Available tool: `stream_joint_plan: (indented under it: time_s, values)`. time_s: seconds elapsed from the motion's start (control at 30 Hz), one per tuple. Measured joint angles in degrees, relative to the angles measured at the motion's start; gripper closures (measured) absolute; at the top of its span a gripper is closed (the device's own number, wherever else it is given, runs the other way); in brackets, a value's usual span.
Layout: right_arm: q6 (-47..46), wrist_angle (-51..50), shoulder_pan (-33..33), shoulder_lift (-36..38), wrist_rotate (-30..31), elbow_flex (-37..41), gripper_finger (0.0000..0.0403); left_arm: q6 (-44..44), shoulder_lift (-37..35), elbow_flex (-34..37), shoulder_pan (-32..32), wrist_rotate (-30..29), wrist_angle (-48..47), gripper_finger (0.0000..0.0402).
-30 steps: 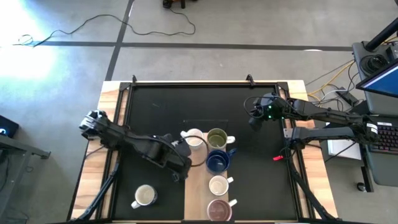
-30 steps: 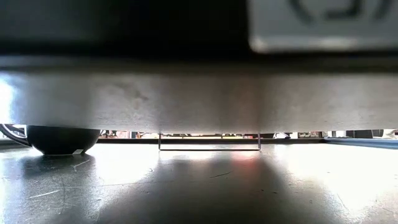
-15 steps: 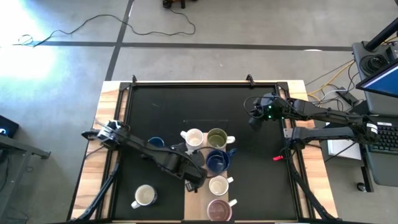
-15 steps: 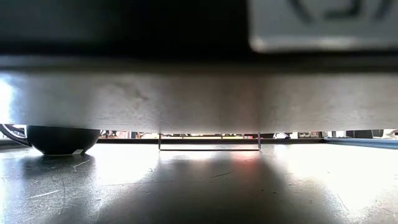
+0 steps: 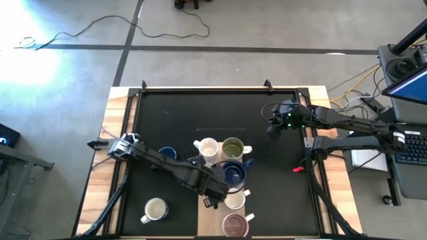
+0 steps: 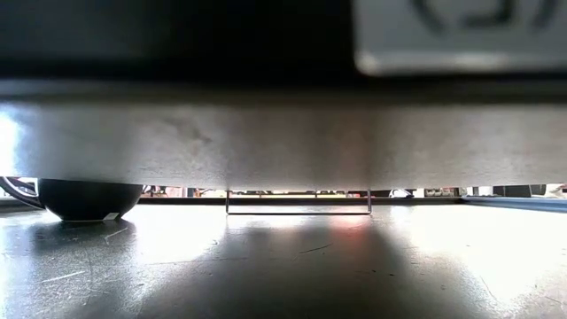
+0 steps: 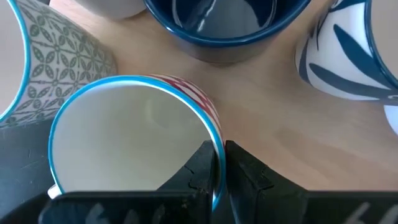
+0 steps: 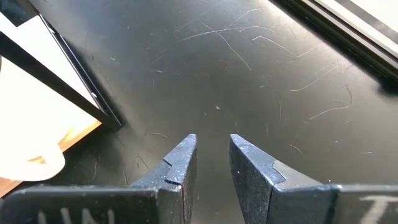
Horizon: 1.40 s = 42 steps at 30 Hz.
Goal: Place coffee mugs
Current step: Put the red patterned mug on the shelf
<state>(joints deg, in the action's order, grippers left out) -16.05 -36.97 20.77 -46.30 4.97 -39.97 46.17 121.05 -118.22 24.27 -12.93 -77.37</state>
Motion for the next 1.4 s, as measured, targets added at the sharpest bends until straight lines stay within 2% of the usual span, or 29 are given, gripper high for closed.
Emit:
stream_joint_plan:
  time_s: [0.43,0.6,0.87,1.17,1.4]
  values:
    - [0.01,0.0,-0.01,0.0,0.0,0.0,0.0319,0.0,0.0,0.85,0.0,-0.02,2.13,0.0383]
    - [0.0,0.0,-0.01,0.0,0.0,0.0,0.0319,-0.34,0.0,0.9,0.0,-0.02,4.28,0.0365]
    - [0.0,0.0,-0.01,0.0,0.0,0.0,0.0319,-0.72,0.0,0.2,-0.04,-0.04,2.57,0.0332]
    - [0.02,0.0,0.0,0.0,0.0,0.0,0.0319,-16.5,-0.11,-1.53,0.71,-0.22,-3.29,0.0319]
    - [0.0,0.0,-0.01,0.0,0.0,0.0,0.0319,-21.68,-0.09,-0.96,0.72,-0.02,-5.3,0.0319]
